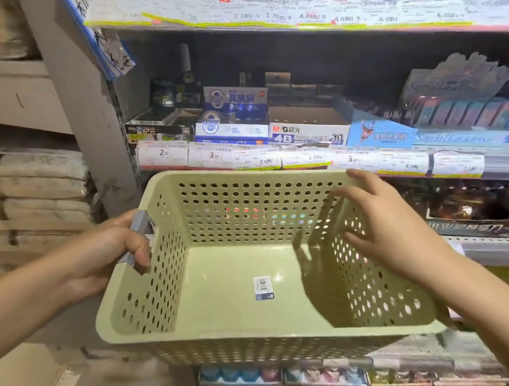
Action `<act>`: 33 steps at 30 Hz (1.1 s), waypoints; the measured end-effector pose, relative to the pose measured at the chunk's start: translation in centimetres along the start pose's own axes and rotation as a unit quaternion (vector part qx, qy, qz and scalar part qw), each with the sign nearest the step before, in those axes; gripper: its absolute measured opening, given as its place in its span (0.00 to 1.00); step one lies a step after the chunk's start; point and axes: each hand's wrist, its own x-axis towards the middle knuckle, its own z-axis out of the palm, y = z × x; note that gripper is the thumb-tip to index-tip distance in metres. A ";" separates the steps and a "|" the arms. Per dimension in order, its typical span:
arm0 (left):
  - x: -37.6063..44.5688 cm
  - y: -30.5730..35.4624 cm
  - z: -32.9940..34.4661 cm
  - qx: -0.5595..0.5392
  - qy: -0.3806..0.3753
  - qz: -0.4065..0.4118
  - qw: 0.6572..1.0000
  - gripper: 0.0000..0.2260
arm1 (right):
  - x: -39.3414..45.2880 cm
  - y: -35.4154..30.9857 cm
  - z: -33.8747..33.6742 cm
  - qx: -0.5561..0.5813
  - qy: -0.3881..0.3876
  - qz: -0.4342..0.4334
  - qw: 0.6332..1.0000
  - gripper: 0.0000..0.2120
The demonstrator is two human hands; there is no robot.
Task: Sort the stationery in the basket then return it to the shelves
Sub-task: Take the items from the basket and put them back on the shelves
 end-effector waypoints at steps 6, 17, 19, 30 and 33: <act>-1.8 -1.8 3.1 -0.002 0.021 -0.015 1.000 0.25 | -2.8 3.3 0.3 0.073 -0.019 0.021 0.997 0.40; -3.8 -7.4 6.6 -0.022 0.063 -0.033 0.997 0.24 | -7.5 7.6 4.0 0.308 -0.064 0.120 0.942 0.33; -3.7 -8.6 6.8 -0.016 0.071 -0.035 0.997 0.24 | -8.0 7.9 5.5 0.324 -0.068 0.149 0.932 0.35; 0.4 -16.4 6.6 0.051 0.091 0.042 0.994 0.34 | -11.0 8.1 14.3 0.442 -0.034 0.233 0.866 0.36; 1.1 -18.5 6.5 0.037 0.065 0.023 0.997 0.36 | -11.9 8.5 16.9 0.447 -0.041 0.245 0.859 0.38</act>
